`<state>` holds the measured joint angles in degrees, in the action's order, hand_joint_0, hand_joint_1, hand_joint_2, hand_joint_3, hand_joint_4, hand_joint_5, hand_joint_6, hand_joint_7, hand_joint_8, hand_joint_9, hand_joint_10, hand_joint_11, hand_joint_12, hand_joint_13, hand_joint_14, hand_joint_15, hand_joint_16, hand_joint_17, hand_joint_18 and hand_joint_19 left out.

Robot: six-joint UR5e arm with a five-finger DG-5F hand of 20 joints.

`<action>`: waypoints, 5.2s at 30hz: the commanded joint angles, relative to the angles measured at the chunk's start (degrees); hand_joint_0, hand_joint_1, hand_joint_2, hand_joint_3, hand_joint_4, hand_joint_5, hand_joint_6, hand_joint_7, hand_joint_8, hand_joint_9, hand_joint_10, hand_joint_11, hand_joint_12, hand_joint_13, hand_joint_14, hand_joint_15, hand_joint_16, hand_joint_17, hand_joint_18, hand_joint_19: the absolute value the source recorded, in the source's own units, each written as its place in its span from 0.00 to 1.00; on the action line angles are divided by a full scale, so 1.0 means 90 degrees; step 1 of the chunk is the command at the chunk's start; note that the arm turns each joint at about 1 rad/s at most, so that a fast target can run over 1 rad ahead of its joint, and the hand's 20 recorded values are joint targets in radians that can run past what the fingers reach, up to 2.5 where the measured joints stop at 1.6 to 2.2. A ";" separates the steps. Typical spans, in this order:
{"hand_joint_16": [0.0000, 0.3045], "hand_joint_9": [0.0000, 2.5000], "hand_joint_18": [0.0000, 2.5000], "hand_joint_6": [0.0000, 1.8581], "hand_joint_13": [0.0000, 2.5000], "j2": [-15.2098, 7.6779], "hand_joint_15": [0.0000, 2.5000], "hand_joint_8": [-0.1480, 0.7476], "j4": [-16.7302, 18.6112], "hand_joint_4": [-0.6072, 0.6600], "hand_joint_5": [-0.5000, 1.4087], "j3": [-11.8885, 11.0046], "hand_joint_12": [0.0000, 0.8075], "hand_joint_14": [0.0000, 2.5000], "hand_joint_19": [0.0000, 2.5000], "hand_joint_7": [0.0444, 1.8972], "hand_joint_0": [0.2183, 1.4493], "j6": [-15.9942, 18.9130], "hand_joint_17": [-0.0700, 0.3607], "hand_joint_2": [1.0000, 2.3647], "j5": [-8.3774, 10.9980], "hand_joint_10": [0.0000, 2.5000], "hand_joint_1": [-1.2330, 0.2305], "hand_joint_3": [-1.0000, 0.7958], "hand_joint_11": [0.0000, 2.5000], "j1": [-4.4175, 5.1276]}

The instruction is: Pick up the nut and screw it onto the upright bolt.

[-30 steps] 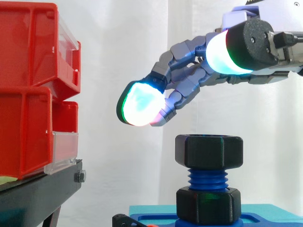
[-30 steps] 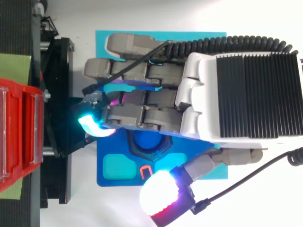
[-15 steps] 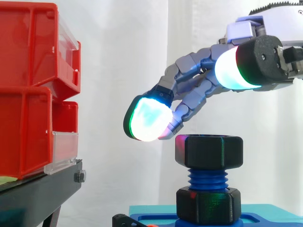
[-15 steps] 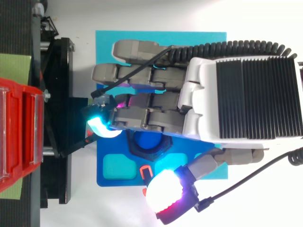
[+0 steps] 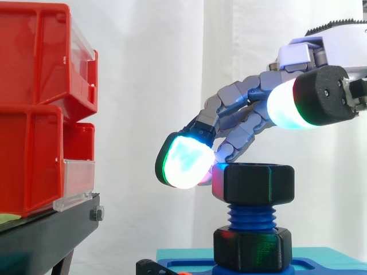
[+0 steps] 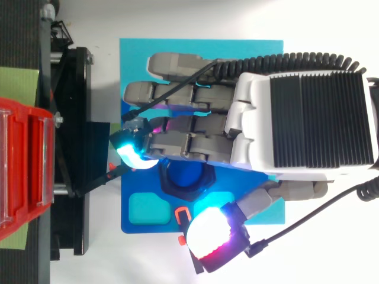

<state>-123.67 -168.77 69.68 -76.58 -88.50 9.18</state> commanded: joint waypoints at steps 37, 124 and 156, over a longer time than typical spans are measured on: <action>0.05 0.43 0.10 0.27 0.26 0.0001 0.00 0.48 0.0002 0.59 0.28 0.0002 0.26 0.00 0.00 0.76 0.26 -0.0094 0.25 0.00 -0.0127 0.00 0.60 0.28 0.00 -0.0258; 0.11 0.16 0.00 0.27 0.07 -0.0009 0.00 0.43 0.0393 0.63 0.18 0.0100 0.36 0.00 0.00 0.38 0.23 -0.0124 0.34 0.00 -0.0078 0.00 0.67 0.28 0.00 -0.0033; 0.08 0.26 0.00 0.27 0.15 -0.0009 0.00 0.46 0.0286 0.65 0.23 0.0110 0.32 0.00 0.00 0.64 0.25 -0.0133 0.29 0.00 -0.0195 0.00 0.64 0.28 0.00 -0.0248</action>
<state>-123.73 -166.20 70.60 -77.77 -90.08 7.30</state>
